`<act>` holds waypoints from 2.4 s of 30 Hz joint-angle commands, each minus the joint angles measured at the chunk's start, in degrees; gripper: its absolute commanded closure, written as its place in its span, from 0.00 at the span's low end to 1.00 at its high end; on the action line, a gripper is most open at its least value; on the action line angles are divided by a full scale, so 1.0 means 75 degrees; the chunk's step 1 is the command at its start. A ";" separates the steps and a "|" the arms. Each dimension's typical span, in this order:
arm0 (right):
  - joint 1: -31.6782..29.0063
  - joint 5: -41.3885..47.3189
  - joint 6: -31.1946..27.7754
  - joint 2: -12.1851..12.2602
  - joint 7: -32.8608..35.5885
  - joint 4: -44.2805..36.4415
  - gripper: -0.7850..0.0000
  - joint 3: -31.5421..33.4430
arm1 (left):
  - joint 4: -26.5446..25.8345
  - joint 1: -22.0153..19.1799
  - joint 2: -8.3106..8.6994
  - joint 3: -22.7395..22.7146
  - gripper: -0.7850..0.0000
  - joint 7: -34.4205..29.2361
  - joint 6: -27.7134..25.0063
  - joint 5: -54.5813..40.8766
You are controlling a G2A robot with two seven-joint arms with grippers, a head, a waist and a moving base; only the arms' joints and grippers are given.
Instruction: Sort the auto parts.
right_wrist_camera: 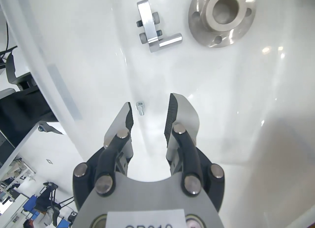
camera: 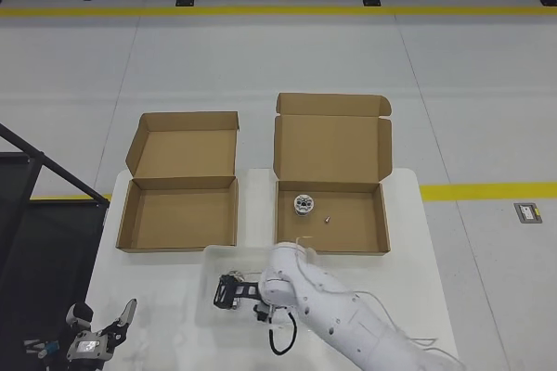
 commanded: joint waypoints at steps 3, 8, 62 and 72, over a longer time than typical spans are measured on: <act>0.0380 0.0499 -0.0072 -0.0073 -0.0072 0.0368 0.60 -0.0631 | 0.0000 0.0000 0.0000 0.0000 0.00 0.0000 0.0000 0.0000; 0.0731 0.1030 -0.0041 -0.0153 -0.0042 0.0734 0.61 -0.1338 | 0.0000 0.0000 0.0000 0.0000 0.00 0.0000 0.0000 0.0000; 0.1610 0.2141 -0.0688 -0.1217 -0.0689 0.3237 0.77 -0.2873 | 0.0000 0.0000 0.0000 0.0000 0.00 0.0000 0.0000 0.0000; 0.1612 0.2086 -0.0819 -0.1385 -0.0820 0.3571 0.78 -0.2873 | 0.0000 0.0000 0.0000 0.0000 0.00 0.0000 0.0000 0.0000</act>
